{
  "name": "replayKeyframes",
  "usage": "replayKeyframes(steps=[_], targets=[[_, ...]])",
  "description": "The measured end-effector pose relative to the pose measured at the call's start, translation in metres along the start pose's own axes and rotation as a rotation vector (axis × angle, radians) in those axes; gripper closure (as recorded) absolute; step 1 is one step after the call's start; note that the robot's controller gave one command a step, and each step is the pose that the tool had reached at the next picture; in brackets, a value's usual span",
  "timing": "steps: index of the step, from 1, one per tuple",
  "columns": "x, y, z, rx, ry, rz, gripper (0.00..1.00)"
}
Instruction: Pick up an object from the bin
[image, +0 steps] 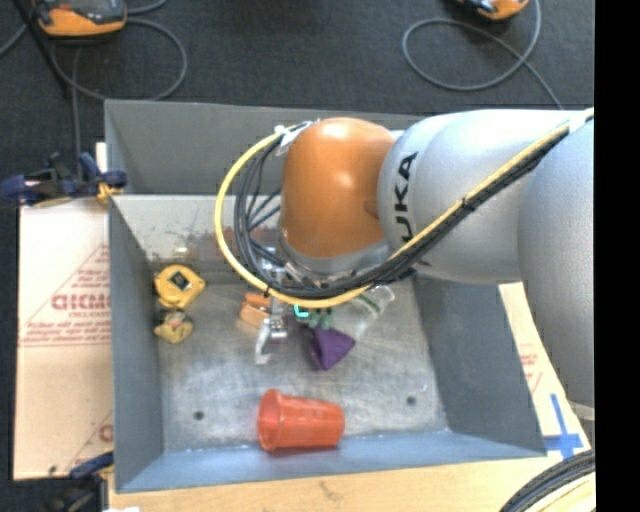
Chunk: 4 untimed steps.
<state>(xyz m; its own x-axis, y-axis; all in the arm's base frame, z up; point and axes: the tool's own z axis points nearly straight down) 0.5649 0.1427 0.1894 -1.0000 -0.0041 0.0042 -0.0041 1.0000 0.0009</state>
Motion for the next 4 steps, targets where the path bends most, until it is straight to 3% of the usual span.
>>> replayKeyframes(steps=[1,2,3,4], targets=[[-0.002,-0.001,-0.004,-0.001,-0.007,0.003,0.0],[-0.016,-0.013,0.032,-0.001,-0.016,-0.05,0.0],[-0.023,-0.02,0.073,-0.001,-0.007,0.069,0.0],[-0.078,-0.036,0.079,0.003,-0.009,-0.506,1.0]])
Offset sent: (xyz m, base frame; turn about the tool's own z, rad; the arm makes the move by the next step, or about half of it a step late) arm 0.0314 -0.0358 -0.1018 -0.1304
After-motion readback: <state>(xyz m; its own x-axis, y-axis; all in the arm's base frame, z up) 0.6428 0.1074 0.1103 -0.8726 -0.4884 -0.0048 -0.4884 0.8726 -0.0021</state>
